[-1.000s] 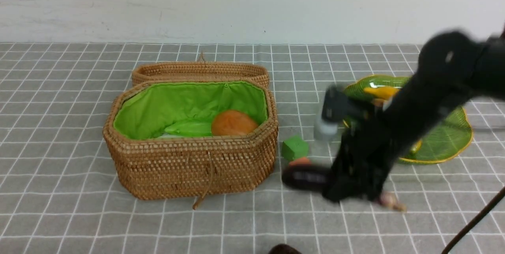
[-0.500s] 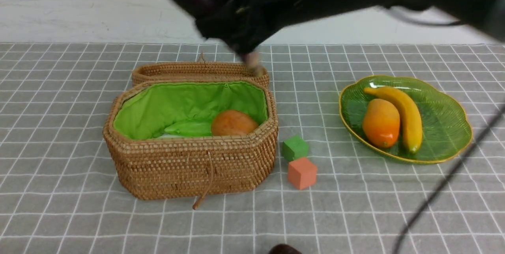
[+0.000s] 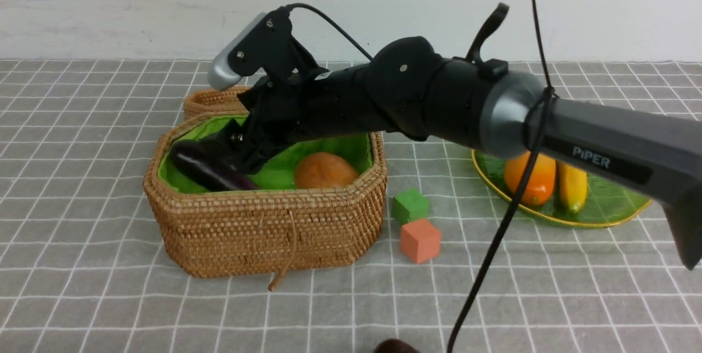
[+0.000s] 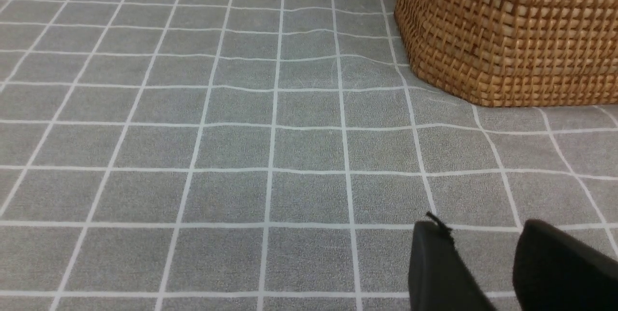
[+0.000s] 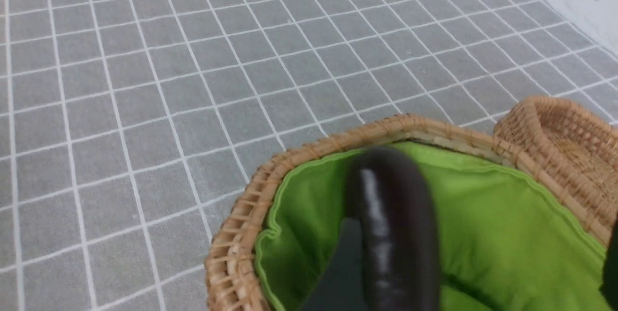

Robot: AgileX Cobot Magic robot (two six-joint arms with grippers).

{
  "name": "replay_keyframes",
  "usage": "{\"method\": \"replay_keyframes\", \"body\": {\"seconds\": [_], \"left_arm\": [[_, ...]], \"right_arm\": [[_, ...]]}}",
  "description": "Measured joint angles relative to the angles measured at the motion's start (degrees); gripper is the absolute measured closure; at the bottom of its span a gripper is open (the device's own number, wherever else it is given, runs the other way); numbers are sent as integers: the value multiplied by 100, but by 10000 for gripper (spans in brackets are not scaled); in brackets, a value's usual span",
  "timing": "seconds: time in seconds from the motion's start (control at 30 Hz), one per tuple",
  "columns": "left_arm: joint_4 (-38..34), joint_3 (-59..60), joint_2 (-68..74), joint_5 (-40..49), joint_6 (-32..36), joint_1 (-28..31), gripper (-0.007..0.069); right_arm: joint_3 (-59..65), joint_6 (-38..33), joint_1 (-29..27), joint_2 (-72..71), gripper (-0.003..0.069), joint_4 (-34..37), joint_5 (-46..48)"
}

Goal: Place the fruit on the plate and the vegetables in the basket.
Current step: Grab an eggplant with your right arm and place it in the basket on the left, then use the right arm to grab a mangosteen and put it into the right plate

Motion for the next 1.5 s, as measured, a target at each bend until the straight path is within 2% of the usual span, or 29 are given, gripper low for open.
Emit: {"method": "replay_keyframes", "body": {"seconds": [0.13, 0.17, 0.2, 0.23, 0.27, 0.3, 0.33, 0.43, 0.53, 0.67, 0.7, 0.8, 0.87, 1.13, 1.23, 1.33, 1.37, 1.43, 1.47, 1.5], "left_arm": [[0, 0, 0, 0, 0, 0, 387], [0, 0, 0, 0, 0, 0, 387], [0, 0, 0, 0, 0, 0, 387], [0, 0, 0, 0, 0, 0, 387], [0, 0, 0, 0, 0, 0, 387], [0, 0, 0, 0, 0, 0, 387], [0, 0, 0, 0, 0, 0, 387], [0, 0, 0, 0, 0, 0, 387], [0, 0, 0, 0, 0, 0, 387], [-35, 0, 0, 0, 0, 0, 387], [-35, 0, 0, 0, 0, 0, 387], [-35, 0, 0, 0, 0, 0, 386], [-35, 0, 0, 0, 0, 0, 386], [0, 0, 0, 0, 0, 0, 386], [0, 0, 0, 0, 0, 0, 386], [0, 0, 0, 0, 0, 0, 386], [0, 0, 0, 0, 0, 0, 386], [0, 0, 0, 0, 0, 0, 386], [0, 0, 0, 0, 0, 0, 386], [0, 0, 0, 0, 0, 0, 386]], "right_arm": [[0, 425, -140, -362, 0, -349, 1012], [0, 776, -198, -636, 14, -761, 1737], [0, 882, -212, -712, 17, -891, 1940], [0, 1296, -223, -979, 26, -1427, 2683], [0, 1361, -223, -1016, 27, -1511, 2791], [32, 1888, -186, -1297, 32, -2146, 3614], [118, 2217, -133, -1444, 35, -2514, 4039], [781, 3087, 67, -1757, 39, -3400, 4645], [1621, 3694, 198, -1859, 43, -3897, 4434], [2572, 4217, 215, -1871, 48, -3964, 3700], [2961, 4333, 215, -1856, 55, -3910, 3259], [3660, 4292, 226, -1764, 89, -3815, 2307], [3824, 4187, 226, -1738, 119, -3741, 2084], [3860, 4010, 136, -1965, 130, -3631, 2262], [3518, 4040, -268, -2312, 130, -3631, 2324], [3121, 4239, -904, -2608, 130, -3610, 2096], [2870, 4580, -1557, -2754, 130, -3604, 1652], [2791, 4861, -2081, -2786, 130, -3610, 1145], [2791, 4891, -2145, -2786, 130, -3612, 1078], [2785, 5066, -2622, -2725, 130, -3654, 608]]}}
